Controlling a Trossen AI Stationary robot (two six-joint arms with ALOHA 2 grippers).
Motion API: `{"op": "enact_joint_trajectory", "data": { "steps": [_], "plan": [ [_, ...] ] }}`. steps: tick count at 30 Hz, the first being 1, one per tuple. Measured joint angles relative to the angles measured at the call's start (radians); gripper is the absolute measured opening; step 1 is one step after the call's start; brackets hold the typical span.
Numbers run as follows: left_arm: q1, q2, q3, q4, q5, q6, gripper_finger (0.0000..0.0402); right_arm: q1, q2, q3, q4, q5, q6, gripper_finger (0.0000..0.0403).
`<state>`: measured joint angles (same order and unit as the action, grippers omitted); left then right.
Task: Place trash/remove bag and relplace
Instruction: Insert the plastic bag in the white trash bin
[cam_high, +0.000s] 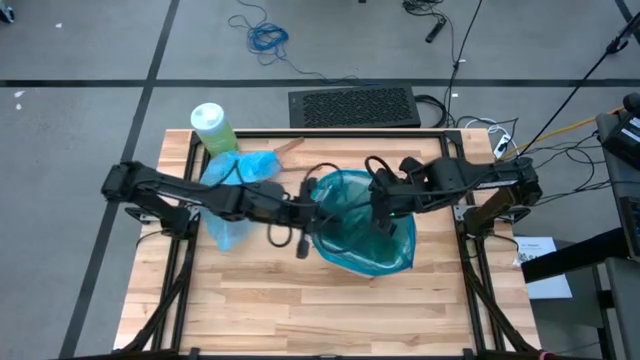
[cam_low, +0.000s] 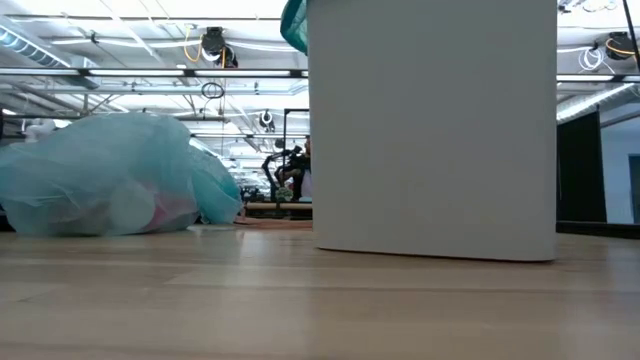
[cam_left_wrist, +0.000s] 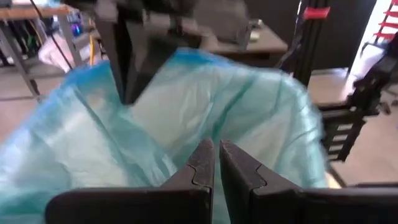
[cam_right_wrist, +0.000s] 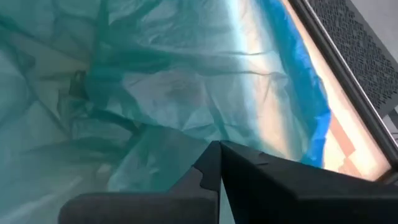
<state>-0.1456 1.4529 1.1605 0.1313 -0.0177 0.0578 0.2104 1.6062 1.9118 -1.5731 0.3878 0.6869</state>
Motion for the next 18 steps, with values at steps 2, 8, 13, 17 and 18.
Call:
{"op": "enact_joint_trajectory", "data": {
  "steps": [2, 8, 13, 17, 18],
  "plan": [
    [0.009, 0.034, 0.017, 0.007, 0.003, -0.007, 0.0024, -0.002, 0.0, 0.0, 0.004, 0.003, -0.005, 0.0],
    [0.029, 0.069, 0.042, -0.023, -0.044, 0.004, 0.0024, -0.013, -0.008, 0.0, 0.002, 0.013, -0.019, 0.0],
    [0.029, 0.034, 0.04, -0.153, -0.114, 0.002, 0.0024, -0.012, -0.014, 0.001, 0.002, 0.009, -0.02, 0.0],
    [0.031, 0.0, 0.036, -0.235, -0.148, -0.003, 0.0024, -0.013, -0.017, 0.002, 0.006, 0.01, -0.022, 0.0],
    [0.031, -0.009, 0.036, -0.242, -0.15, -0.002, 0.0024, -0.013, -0.017, 0.002, 0.004, 0.01, -0.022, 0.0]
  ]
}}
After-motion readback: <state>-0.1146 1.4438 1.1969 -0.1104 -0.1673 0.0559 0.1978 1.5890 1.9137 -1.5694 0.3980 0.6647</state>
